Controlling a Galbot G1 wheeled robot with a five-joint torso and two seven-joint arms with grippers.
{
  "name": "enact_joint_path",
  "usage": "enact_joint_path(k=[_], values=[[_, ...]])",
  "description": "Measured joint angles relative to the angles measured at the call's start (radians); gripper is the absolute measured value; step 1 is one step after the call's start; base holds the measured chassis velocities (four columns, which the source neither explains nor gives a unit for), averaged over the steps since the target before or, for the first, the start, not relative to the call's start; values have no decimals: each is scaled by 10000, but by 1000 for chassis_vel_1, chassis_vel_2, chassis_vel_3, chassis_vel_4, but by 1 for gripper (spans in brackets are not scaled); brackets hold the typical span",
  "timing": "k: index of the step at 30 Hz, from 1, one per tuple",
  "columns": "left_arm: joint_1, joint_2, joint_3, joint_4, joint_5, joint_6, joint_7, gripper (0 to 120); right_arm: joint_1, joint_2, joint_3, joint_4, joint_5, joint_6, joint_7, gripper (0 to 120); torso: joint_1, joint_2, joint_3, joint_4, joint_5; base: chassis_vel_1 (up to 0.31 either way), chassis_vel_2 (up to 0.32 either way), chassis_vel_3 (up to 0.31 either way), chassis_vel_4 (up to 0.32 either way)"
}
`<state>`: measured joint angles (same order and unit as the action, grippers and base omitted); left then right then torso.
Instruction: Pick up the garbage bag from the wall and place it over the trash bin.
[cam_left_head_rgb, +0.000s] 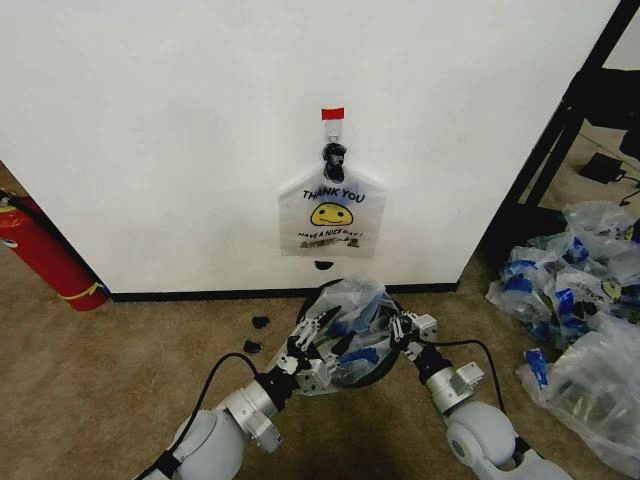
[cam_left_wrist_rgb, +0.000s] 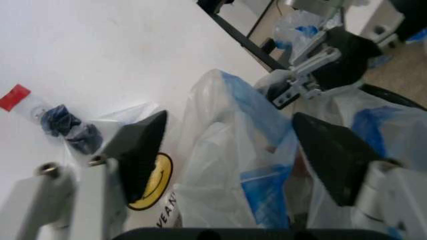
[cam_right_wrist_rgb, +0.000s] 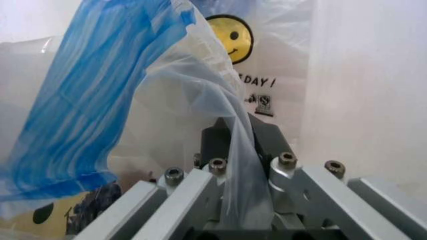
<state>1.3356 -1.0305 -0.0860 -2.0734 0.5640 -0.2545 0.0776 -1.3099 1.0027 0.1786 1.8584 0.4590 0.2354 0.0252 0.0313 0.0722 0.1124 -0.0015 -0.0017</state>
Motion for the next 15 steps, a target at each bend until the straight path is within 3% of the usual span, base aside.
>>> enact_joint_path(k=[6, 10, 15], values=[[-271, -253, 225, 600, 700, -129, -32, 97, 0, -5, -5, 131, 31, -1, 8, 1, 0, 0, 0, -1, -1, 0, 0, 0, 0], [-430, -482, 372, 939, 1046, -41, -285, 90, -27, 20, -8, 250, 29, 0, 2, 1, 0, 0, 0, -2, -2, 0, 0, 0, 0], [-454, -518, 463, 985, 1092, 309, -634, 69, -30, 167, -2, 281, -166, 46, -29, 1, 0, 0, 0, -1, -1, 0, 0, 0, 0]])
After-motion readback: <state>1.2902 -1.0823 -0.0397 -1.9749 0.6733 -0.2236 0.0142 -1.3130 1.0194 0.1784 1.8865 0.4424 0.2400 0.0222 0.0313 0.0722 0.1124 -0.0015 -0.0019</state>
